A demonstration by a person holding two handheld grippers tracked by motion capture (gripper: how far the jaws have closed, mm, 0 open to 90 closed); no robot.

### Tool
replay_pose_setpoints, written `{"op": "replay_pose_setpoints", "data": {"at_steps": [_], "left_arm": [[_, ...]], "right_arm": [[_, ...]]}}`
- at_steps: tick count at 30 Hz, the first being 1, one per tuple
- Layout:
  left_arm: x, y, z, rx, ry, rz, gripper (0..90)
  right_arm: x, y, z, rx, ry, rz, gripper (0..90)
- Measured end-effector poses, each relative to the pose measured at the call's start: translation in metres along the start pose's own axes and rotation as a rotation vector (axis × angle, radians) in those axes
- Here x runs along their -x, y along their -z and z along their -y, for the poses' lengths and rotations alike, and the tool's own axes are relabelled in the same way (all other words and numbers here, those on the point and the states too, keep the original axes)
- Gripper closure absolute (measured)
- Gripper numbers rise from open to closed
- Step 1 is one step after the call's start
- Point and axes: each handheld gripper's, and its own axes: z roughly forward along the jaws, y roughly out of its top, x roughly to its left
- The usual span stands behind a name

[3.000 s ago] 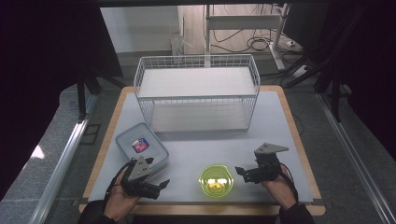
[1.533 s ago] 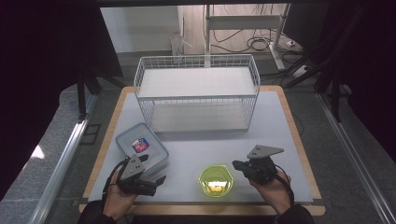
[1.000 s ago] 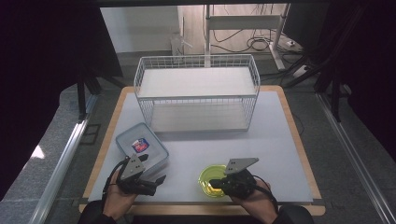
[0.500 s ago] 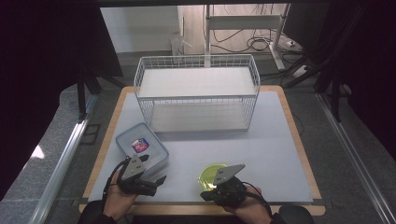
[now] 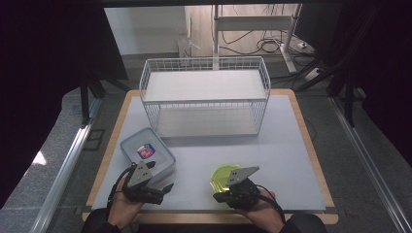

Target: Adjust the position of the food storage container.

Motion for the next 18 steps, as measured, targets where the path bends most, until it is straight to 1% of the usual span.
{"op": "replay_pose_setpoints", "data": {"at_steps": [6, 7, 8, 11, 13, 15, 16, 18], "left_arm": [[0.0, 0.0, 0.0, 0.0, 0.0, 0.001, 4.8], [0.0, 0.0, 0.0, 0.0, 0.0, 0.001, 4.8], [0.0, 0.0, 0.0, 0.0, 0.0, 0.0, 4.8], [0.0, 0.0, 0.0, -0.001, -0.001, 0.0, 4.8], [0.0, -0.001, 0.0, -0.001, 0.0, -0.001, 4.8], [0.0, 0.0, 0.0, -0.001, 0.0, -0.001, 4.8], [0.0, 0.0, 0.0, -0.001, 0.0, -0.001, 4.8], [0.0, 0.0, 0.0, 0.0, 0.0, -0.001, 4.8]], "right_arm": [[0.012, 0.005, 0.002, 0.012, -0.02, 0.038, 90.0], [0.012, 0.005, 0.002, 0.012, -0.02, 0.038, 90.0], [0.015, 0.007, 0.002, 0.018, -0.031, 0.051, 90.0], [0.021, 0.01, 0.003, 0.022, -0.042, 0.069, 90.0], [0.023, 0.01, 0.003, 0.024, -0.045, 0.073, 90.0], [0.028, 0.013, 0.004, 0.027, -0.055, 0.094, 90.0], [0.028, 0.013, 0.004, 0.027, -0.055, 0.094, 90.0], [0.031, 0.016, 0.005, 0.029, -0.071, 0.099, 90.0]]}}
